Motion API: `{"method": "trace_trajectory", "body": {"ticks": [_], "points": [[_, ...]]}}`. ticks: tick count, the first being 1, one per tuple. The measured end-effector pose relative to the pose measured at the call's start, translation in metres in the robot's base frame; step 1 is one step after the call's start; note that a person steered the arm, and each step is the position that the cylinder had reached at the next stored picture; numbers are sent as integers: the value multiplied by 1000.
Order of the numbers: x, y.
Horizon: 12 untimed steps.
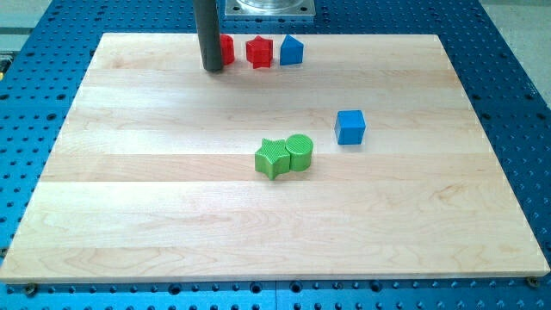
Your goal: Move the blue cube to the left of the red circle
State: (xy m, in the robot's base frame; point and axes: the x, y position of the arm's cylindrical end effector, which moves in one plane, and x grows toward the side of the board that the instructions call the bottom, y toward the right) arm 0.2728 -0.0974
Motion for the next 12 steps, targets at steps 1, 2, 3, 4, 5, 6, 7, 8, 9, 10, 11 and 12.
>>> {"method": "trace_trajectory", "body": {"ticks": [1,2,3,4,5,6,7,8,9,10,11,12], "points": [[37,4],[37,65],[40,159],[77,235],[133,249],[145,197],[145,136],[154,147],[199,160],[183,129],[148,82],[143,20]]}}
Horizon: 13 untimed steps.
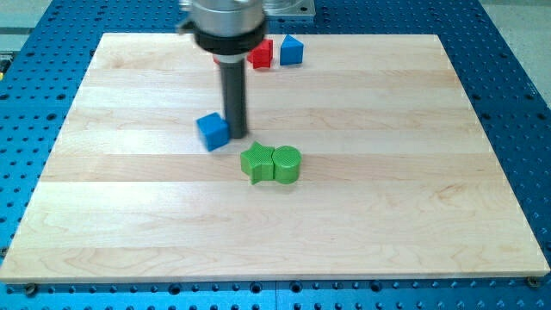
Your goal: Move the blue cube to the left of the red circle
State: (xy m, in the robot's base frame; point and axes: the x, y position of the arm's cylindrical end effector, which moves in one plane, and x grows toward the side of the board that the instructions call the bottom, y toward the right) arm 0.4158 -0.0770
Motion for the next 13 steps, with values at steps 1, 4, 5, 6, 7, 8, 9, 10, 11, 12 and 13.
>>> {"method": "trace_trajectory", "body": {"ticks": [1,4,5,6,7,8,9,10,11,12,13], "points": [[24,19],[-37,-49],[-46,-57],[-34,-83],[-33,-116],[-4,-143],[1,-173],[-40,-164],[-70,-137],[-94,-103],[-127,-74]]}}
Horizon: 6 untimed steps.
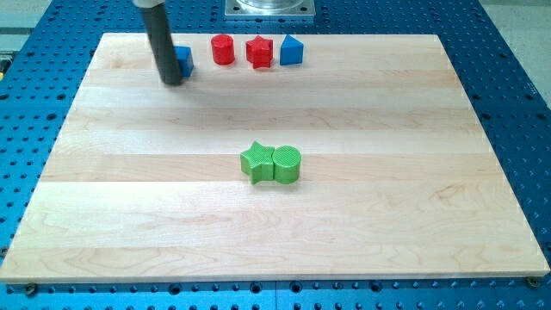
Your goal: Move the blue cube to the left of the red circle
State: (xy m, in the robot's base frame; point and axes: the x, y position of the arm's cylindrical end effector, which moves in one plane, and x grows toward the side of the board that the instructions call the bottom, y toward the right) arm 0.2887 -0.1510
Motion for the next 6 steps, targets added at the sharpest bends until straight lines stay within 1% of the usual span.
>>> {"method": "trace_trajectory", "body": {"ticks": [1,2,3,4,5,6], "points": [[-27,3],[-23,-16],[17,-51],[68,-88],[97,-114],[114,-124]]}}
